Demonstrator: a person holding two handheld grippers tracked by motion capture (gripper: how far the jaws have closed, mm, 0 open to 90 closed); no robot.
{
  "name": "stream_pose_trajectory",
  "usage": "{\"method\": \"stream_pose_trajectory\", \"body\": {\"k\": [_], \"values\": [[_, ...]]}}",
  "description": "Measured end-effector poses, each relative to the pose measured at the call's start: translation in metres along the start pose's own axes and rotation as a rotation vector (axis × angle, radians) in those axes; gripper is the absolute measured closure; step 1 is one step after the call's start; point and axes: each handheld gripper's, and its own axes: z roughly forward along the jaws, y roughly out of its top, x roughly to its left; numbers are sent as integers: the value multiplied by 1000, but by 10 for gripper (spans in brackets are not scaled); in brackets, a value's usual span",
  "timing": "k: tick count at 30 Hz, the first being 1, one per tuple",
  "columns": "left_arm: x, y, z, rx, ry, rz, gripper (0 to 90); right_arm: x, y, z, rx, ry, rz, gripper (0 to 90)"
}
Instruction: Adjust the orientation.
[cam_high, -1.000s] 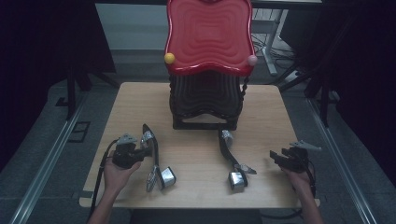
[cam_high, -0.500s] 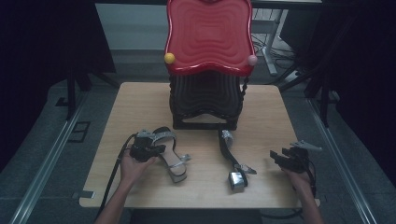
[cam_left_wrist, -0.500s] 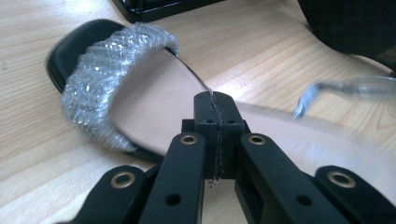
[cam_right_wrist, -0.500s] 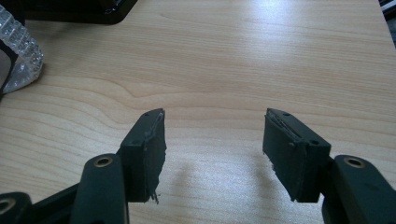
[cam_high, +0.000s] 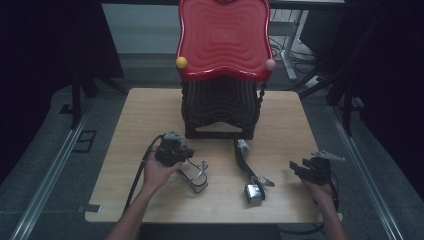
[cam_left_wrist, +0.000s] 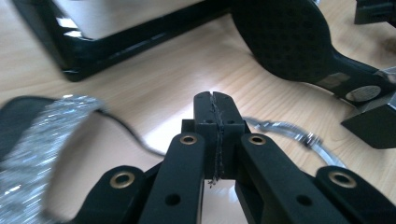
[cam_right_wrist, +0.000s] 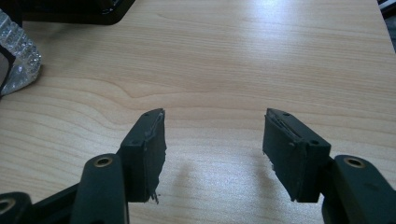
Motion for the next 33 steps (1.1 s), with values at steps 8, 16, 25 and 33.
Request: {"method": "stream_pose_trajectory", "body": {"k": [8, 16, 25, 33], "values": [[-25, 7, 31, 117, -21, 55, 900, -2, 2, 2, -2, -3, 12, 396], [-20, -8, 40, 174, -36, 1, 900, -1, 3, 3, 1, -2, 14, 395], [-14, -28, 28, 193, -61, -11, 900, 3, 1, 4, 10, -2, 0, 393], [-10, -39, 11, 227, -41, 14, 900, 2, -1, -3, 4, -3, 1, 389]]}}
